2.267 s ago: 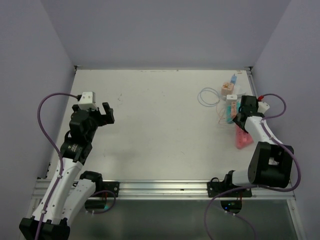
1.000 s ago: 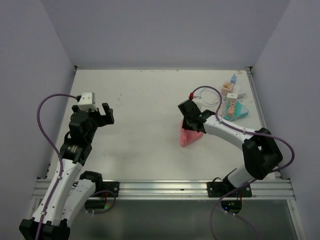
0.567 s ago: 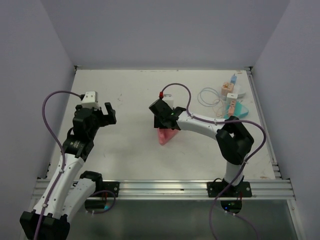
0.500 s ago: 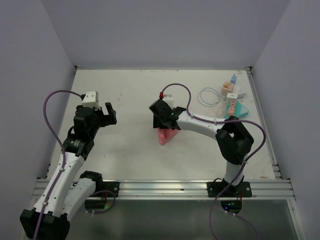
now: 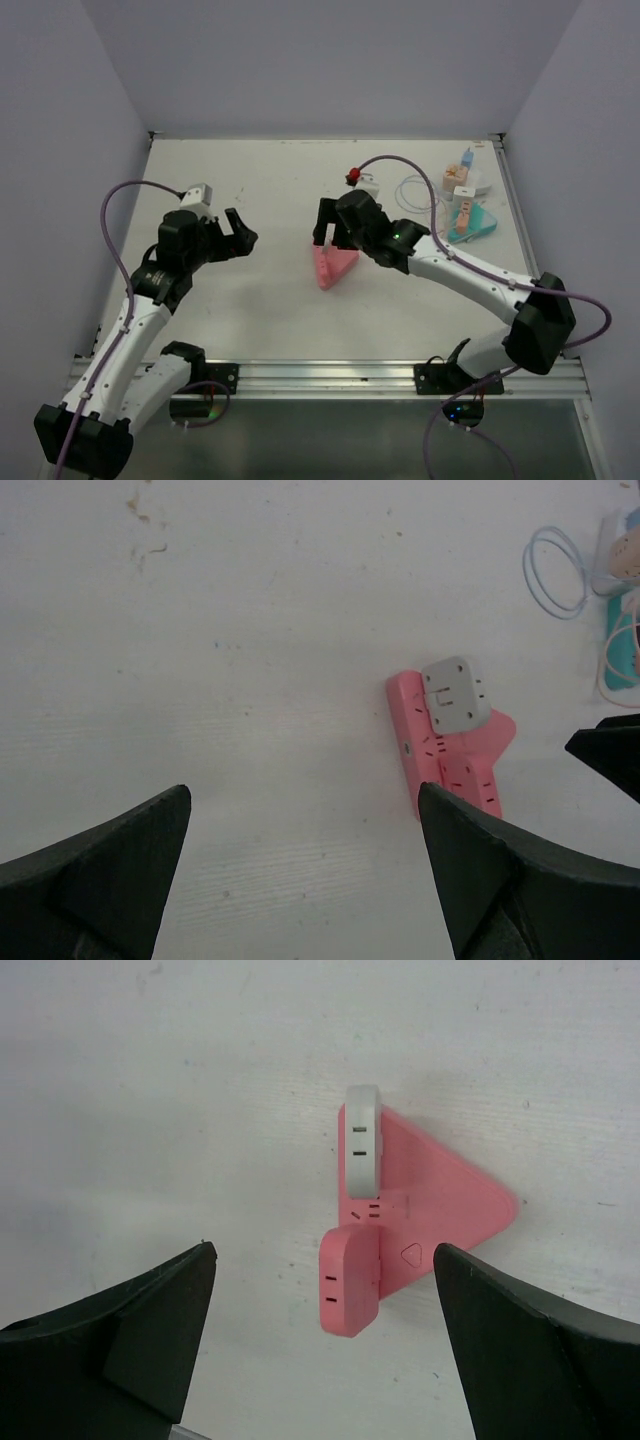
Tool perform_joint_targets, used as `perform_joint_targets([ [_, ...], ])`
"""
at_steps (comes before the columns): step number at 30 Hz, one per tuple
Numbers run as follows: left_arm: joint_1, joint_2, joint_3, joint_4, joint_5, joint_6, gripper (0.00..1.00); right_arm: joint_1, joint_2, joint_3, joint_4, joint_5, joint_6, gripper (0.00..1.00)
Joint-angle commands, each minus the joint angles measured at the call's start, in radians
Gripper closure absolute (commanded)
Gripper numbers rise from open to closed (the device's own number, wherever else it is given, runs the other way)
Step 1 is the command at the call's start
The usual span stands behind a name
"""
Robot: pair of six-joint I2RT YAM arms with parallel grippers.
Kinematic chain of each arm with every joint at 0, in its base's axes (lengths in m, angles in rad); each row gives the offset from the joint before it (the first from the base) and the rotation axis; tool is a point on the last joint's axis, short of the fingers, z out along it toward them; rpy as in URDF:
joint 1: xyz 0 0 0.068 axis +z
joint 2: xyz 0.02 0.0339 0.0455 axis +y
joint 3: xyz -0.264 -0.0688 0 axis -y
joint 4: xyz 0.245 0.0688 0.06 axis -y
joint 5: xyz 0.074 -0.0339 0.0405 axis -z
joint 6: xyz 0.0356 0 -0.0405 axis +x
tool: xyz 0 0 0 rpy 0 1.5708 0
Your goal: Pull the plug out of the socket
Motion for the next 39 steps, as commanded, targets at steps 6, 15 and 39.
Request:
perform_joint_targets([
  [6,-0.272,0.130,0.061,0.084,-0.027,-0.201,0.00,-0.051,-0.265,-0.238,0.170,0.086,-0.020,0.02],
  [15,-0.583,0.415,0.165,0.192,-0.228,-0.290,0.03,-0.132,-0.460,-0.492,0.313,0.075,0.002,0.01],
  [39,-0.659,0.727,0.190,0.317,-0.276,-0.387,0.56,-0.201,-0.413,-0.844,0.808,-0.107,0.220,0.12],
])
